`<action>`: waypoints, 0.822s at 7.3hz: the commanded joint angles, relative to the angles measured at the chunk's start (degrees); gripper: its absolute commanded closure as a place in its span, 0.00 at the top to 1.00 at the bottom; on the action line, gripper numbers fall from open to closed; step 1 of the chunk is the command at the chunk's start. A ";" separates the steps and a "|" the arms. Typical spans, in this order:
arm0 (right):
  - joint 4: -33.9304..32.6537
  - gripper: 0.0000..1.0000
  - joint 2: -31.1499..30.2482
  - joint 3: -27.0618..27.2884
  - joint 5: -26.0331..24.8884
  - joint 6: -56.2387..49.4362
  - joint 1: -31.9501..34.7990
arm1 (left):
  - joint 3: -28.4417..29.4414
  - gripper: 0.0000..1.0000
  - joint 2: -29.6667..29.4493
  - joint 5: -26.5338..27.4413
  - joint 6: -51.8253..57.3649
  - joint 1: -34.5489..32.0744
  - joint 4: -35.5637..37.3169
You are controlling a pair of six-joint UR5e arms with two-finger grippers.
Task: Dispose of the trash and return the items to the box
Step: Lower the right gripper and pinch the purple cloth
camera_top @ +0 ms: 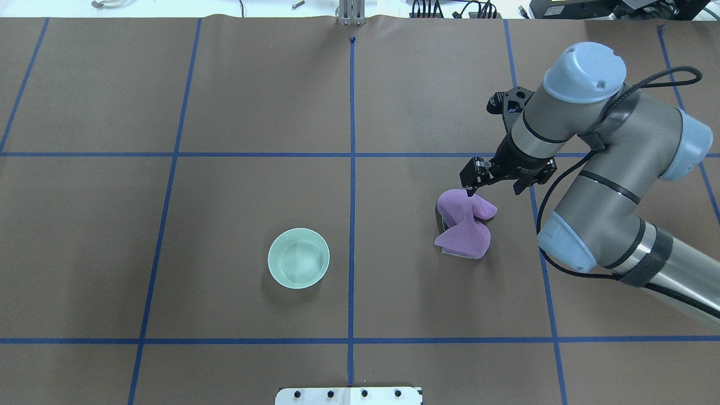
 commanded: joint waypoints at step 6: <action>15.19 0.97 0.26 -8.38 4.05 12.13 -4.90 | -5.45 0.99 -0.32 -0.01 -8.27 3.72 0.32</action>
